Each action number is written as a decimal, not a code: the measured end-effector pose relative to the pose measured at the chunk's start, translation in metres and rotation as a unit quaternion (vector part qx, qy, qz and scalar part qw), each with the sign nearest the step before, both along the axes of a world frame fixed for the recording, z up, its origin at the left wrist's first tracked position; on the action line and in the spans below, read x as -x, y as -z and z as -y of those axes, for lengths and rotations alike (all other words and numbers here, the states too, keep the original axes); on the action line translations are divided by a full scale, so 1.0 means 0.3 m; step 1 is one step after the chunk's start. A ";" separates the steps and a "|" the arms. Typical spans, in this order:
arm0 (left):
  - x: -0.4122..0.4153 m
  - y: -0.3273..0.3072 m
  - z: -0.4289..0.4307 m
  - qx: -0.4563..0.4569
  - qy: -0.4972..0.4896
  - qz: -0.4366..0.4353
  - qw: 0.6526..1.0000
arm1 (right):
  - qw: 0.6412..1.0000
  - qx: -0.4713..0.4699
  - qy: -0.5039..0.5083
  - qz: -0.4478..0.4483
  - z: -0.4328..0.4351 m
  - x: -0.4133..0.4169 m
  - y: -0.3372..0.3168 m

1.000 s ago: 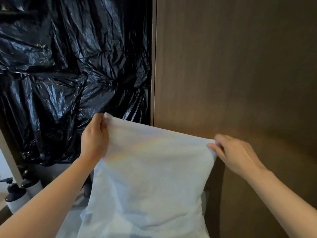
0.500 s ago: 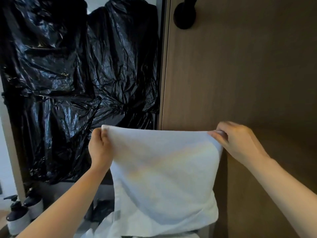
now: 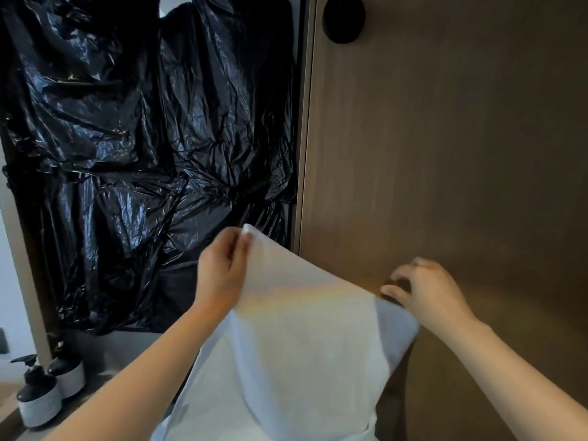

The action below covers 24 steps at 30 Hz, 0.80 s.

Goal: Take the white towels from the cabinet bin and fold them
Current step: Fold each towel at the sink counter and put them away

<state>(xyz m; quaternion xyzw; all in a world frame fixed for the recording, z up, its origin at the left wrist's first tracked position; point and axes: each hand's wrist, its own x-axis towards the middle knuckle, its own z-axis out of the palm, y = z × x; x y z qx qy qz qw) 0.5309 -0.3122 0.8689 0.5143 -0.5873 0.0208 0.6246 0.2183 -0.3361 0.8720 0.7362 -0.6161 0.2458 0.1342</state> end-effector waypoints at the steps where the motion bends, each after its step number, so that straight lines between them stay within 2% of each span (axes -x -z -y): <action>1: 0.023 0.001 -0.013 -0.012 0.024 0.032 0.999 | 0.999 -0.032 -0.023 0.037 -0.023 -0.031 0.001; 5: 0.122 0.019 -0.074 -0.028 0.113 0.066 0.991 | 0.971 -0.069 -0.178 0.141 -0.098 -0.163 0.016; 10: 0.175 0.056 -0.105 -0.020 0.159 0.081 0.984 | 0.894 -0.088 -0.303 0.318 -0.163 -0.271 0.031; 12: 0.193 0.068 -0.127 -0.027 0.179 0.055 0.982 | 0.874 -0.080 -0.327 0.351 -0.176 -0.285 0.043; 16: 0.212 0.081 -0.168 -0.066 0.188 -0.023 0.980 | 0.866 -0.064 -0.302 0.394 -0.183 -0.291 0.077; 19: 0.185 0.133 -0.194 -0.108 0.192 0.031 0.975 | 0.864 -0.061 -0.265 0.423 -0.182 -0.289 0.111; 24: 0.160 0.224 -0.218 -0.111 0.172 0.080 0.976 | 0.885 -0.045 -0.281 0.369 -0.186 -0.287 0.138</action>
